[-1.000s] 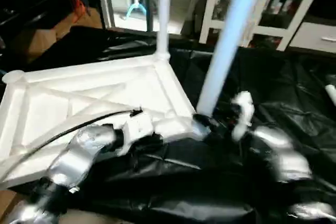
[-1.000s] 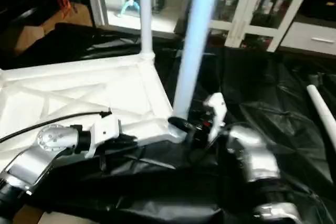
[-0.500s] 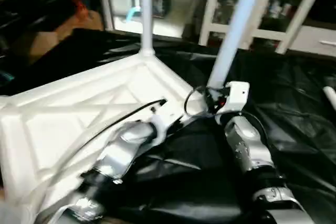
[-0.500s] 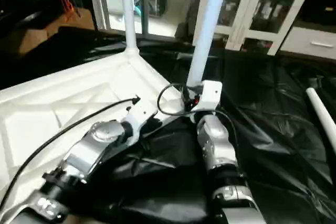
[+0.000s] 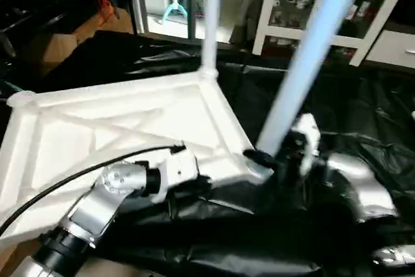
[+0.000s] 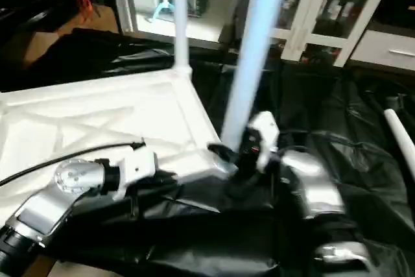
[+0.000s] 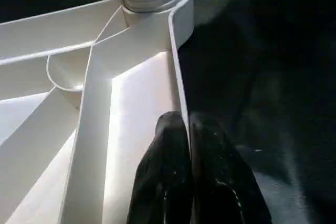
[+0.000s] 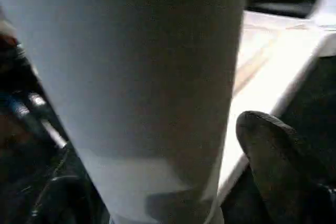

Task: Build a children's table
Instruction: Rotate leg to tighten

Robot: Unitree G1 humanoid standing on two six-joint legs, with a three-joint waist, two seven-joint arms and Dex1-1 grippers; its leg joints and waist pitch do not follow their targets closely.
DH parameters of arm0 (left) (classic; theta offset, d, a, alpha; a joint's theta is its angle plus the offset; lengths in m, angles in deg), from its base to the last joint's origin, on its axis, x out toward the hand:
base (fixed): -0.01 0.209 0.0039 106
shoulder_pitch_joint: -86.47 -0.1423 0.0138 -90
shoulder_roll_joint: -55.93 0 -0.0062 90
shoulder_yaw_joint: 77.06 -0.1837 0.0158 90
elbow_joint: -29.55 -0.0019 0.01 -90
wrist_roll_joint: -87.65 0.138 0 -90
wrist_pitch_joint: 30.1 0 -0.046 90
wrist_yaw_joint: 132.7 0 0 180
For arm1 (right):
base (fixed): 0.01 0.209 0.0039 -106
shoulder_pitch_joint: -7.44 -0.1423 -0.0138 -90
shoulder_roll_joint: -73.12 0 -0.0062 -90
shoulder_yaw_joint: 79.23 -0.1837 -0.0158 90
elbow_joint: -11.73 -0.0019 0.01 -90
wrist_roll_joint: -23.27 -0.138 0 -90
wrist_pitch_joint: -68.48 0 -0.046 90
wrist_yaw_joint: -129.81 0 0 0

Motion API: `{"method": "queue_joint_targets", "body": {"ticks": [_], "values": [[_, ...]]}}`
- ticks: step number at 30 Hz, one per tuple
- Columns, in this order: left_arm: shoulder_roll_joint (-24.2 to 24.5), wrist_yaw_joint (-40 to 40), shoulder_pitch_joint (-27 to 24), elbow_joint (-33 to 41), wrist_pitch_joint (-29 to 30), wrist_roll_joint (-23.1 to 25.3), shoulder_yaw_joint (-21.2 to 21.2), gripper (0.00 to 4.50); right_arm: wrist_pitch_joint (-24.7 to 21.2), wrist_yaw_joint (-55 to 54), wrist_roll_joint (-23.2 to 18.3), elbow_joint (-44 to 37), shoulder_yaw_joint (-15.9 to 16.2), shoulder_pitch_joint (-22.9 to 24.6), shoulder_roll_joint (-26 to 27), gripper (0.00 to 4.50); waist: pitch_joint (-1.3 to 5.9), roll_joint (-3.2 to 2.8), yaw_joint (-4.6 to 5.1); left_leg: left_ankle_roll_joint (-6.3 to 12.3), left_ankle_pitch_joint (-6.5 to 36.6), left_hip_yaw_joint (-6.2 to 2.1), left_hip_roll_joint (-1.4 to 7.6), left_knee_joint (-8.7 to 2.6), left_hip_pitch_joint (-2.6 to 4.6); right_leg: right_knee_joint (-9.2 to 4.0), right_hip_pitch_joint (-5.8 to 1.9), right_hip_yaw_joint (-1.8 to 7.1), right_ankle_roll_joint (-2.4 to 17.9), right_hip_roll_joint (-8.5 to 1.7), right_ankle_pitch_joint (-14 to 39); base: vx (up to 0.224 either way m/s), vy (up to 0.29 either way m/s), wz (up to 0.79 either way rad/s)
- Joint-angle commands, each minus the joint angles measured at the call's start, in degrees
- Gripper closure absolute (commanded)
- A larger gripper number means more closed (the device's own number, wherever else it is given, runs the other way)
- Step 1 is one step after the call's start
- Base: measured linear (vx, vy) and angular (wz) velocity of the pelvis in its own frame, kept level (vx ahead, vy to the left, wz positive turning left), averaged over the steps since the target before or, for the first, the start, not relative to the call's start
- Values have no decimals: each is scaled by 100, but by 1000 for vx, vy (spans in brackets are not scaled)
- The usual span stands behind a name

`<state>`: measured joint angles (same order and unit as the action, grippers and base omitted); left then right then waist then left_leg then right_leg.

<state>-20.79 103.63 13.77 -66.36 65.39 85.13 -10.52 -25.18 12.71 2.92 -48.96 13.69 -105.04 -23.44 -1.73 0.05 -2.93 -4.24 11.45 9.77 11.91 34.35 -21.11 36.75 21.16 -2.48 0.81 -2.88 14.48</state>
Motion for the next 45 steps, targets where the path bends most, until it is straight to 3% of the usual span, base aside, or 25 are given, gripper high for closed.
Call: {"method": "queue_joint_targets", "body": {"ticks": [1,4,9,13,20,21,23,25,26,28,30,31,33,35,36,39,40,41,44,45], "values": [[397,456,-132,-213,-87,154,-6,450,-80,-71,-161,174,-634,20,-483,104,258,-23,36,287,698,-11,157,-378,61,-426,-222,255,1360,-410,-577,0,0,0],[391,476,-101,-244,-120,163,16,450,-280,58,-303,124,-600,45,-459,122,253,-39,34,243,763,-13,156,-382,73,-443,-214,257,1343,-411,-328,0,0,0],[405,490,-82,-210,-114,91,-22,450,-399,36,-298,-13,-480,129,-288,162,268,-34,29,232,598,-18,159,-373,66,-415,-216,255,1334,-409,-583,0,0,0],[389,487,-78,-226,-104,41,-1,450,-382,-133,-224,59,-477,121,-204,197,259,-30,33,208,691,-13,153,-378,67,-431,-212,255,1339,-414,-421,0,0,0],[287,300,-76,-175,220,47,27,450,-365,-1328,88,348,-518,57,141,234,234,-36,95,62,890,-19,150,-406,73,-468,-184,262,1285,-418,52,0,0,0],[35,-125,37,-217,682,166,40,450,-261,-2625,323,753,-700,-80,492,236,229,-58,123,-36,860,-10,167,-418,89,-449,-150,267,1293,-417,56,0,0,0],[-367,-737,212,-327,1267,286,101,450,-229,-3900,488,1136,-885,-212,851,240,200,-52,177,-213,1004,-37,130,-454,83,-489,-158,257,1257,-420,527,0,0,0],[-748,-1267,371,-451,1731,337,188,450,-256,-4580,509,1348,-988,-281,1101,242,191,-60,195,-329,1232,-27,144,-446,137,-528,-119,283,1222,-430,833,0,0,0],[-1200,-1819,560,-654,2068,376,278,450,-192,-5233,463,1575,-1105,-348,1413,243,196,-56,194,-341,1259,-37,137,-453,111,-533,-152,288,1175,-437,877,0,0,0],[-1572,-2217,714,-831,2293,375,347,450,-128,-5633,409,1750,-1165,-399,1670,243,209,-53,199,-379,1176,-26,135,-447,125,-537,-132,299,1152,-421,675,0,0,0],[-1841,-2394,836,-942,2473,364,339,450,-51,-5869,462,1848,-1120,-431,1874,243,242,-39,164,-328,1056,-33,124,-437,109,-505,-163,288,1060,-402,178,0,0,0],[-1963,-2436,880,-967,2506,367,296,450,-13,-5829,487,1858,-1052,-452,1998,243,242,-39,164,-328,1056,-33,124,-437,109,-505,-163,288,1060,-402,178,0,0,0],[-2144,-2363,929,-926,2501,451,155,450,54,-5479,648,1838,-710,-549,2217,244,236,24,155,-230,1135,-29,112,-445,91,-516,-180,283,972,-391,7,0,0,0],[-2016,-2168,859,-833,2289,479,66,450,-30,-5145,668,1736,-595,-565,2163,244,221,20,149,-193,1258,-41,118,-461,91,-542,-176,283,930,-398,198,0,0,0],[-1843,-1949,771,-746,2108,476,-10,450,-25,-4868,584,1670,-643,-578,2084,188,230,19,147,-169,1309,-48,121,-463,87,-541,-182,285,907,-406,299,0,0,0],[-1517,-1714,606,-616,2001,488,-40,450,241,-4341,670,1563,-565,-595,1759,172,252,11,171,-100,1000,-42,130,-451,61,-498,-213,279,1006,-393,-229,0,0,0],[-1188,-1303,441,-463,1634,452,-130,450,316,-3896,604,1449,-578,-595,1508,165,263,8,157,-72,890,-42,131,-443,61,-485,-225,277,1036,-397,-414,0,0,0],[-941,-981,309,-342,1310,424,-202,450,334,-3552,521,1343,-600,-578,1338,153,266,12,172,13,753,-52,124,-436,17,-455,-267,271,1083,-394,-679,0,0,0],[-428,-389,55,-144,849,391,-308,450,311,-2736,294,1078,-671,-517,964,121,282,-24,198,251,598,-46,147,-407,12,-434,-273,263,1203,-396,-1064,0,0,0],[-286,-272,-21,-105,785,373,-298,450,290,-2413,259,958,-657,-471,814,109,270,-41,201,287,483,-33,158,-410,38,-415,-240,259,1274,-388,-1247,0,0,0]]}}
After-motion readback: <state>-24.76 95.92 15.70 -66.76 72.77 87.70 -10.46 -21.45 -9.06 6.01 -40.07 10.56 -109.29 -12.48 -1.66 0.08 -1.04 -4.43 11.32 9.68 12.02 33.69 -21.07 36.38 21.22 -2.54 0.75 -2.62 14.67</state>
